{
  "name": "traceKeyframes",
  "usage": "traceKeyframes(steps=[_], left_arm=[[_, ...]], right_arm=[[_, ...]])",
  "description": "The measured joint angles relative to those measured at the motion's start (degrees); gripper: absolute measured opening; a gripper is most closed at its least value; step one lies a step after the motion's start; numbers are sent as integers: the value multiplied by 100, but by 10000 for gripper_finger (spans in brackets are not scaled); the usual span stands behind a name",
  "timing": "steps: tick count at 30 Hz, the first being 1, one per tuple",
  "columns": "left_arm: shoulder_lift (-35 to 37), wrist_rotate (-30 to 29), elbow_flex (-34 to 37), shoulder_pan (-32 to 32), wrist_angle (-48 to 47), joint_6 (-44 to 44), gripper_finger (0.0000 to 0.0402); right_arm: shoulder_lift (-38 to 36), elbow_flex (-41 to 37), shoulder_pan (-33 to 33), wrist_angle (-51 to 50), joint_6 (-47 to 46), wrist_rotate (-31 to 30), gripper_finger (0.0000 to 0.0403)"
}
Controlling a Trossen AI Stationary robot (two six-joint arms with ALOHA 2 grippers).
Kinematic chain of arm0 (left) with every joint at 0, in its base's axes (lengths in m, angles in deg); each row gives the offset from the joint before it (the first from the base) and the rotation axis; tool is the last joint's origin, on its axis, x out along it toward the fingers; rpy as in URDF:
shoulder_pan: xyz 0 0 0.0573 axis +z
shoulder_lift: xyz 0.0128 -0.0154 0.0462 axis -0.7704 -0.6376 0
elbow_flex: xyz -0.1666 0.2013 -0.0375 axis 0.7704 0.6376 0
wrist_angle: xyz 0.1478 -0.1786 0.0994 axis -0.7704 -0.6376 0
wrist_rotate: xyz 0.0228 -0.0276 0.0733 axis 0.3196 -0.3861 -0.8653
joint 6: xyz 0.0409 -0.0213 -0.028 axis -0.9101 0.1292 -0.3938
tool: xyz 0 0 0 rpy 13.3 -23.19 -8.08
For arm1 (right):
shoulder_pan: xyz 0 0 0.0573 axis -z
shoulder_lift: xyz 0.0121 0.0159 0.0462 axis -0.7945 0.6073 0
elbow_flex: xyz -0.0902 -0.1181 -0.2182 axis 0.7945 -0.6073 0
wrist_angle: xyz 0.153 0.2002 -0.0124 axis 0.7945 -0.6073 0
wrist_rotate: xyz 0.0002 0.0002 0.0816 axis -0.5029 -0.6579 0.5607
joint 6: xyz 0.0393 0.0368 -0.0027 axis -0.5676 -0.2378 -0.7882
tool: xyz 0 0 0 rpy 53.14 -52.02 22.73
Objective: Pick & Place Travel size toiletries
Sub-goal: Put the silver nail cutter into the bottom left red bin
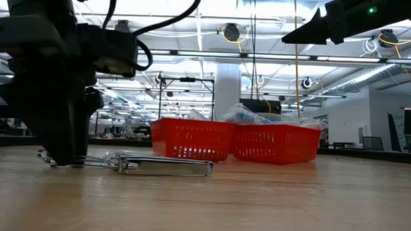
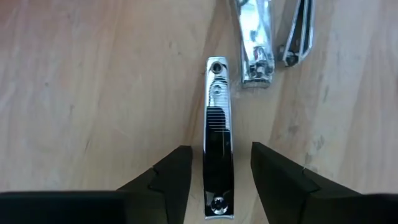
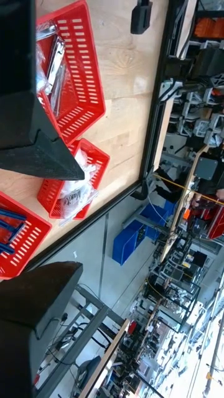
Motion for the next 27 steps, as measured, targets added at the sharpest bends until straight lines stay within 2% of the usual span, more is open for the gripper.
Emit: traceKeyframes(steps=[10,19,25,27], left_arm=[[-141,-294,9,-3,-159,-258,120],[-150,-362,18,1,-187,-453,39],[-152,-359,20,1,-187,-529,36],[-154,-400,23,1,-185,-522,46]], right_arm=[[-1,0,1,-2,-1,1,212],[-1,0,-1,-2,-16,1,212],[-1,0,0,0,-18,1,212],[-1,0,1,-2,-18,1,212]])
